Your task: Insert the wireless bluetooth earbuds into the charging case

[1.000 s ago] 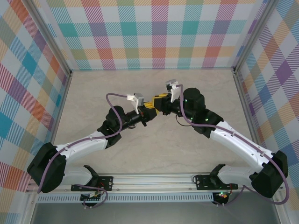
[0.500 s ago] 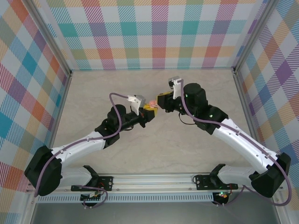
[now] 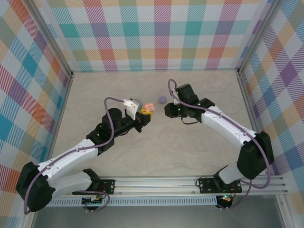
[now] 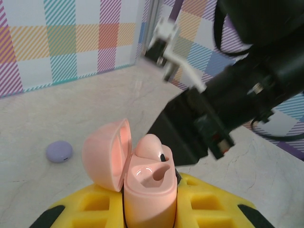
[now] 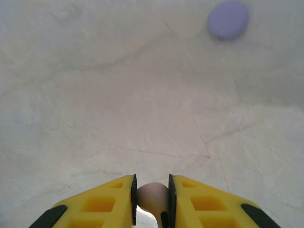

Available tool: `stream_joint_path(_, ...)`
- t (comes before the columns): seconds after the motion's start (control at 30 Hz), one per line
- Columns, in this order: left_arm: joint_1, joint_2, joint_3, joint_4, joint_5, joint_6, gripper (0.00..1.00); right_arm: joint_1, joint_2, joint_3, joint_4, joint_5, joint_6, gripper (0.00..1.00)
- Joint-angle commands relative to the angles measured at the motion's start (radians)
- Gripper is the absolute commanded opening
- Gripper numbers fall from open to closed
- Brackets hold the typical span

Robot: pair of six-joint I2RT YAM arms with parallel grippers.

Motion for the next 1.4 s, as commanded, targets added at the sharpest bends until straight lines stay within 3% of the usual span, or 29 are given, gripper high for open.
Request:
stream_joint_path(0.0,-0.012,-0.026,0.005,-0.014,-0.019,0.023,0.15,0.002,0.053,-0.041,0.016,0.002,0.028,0.26)
stream_joint_path(0.33,-0.013,-0.031,-0.007,-0.005,-0.02,0.017,0.15,0.002,0.262,-0.044,0.035,0.045,0.045,0.25)
stream_joint_path(0.83,-0.013,-0.029,-0.017,0.009,-0.026,0.012,0.15,0.008,0.379,-0.006,-0.044,0.084,0.019,0.29)
stream_joint_path(1.1,-0.012,-0.034,-0.018,0.008,-0.03,0.013,0.15,0.01,0.427,0.069,-0.164,0.085,-0.016,0.39)
stream_joint_path(1.37,-0.013,-0.037,-0.022,0.009,-0.032,0.013,0.15,0.017,0.512,0.184,-0.303,0.11,0.007,0.39)
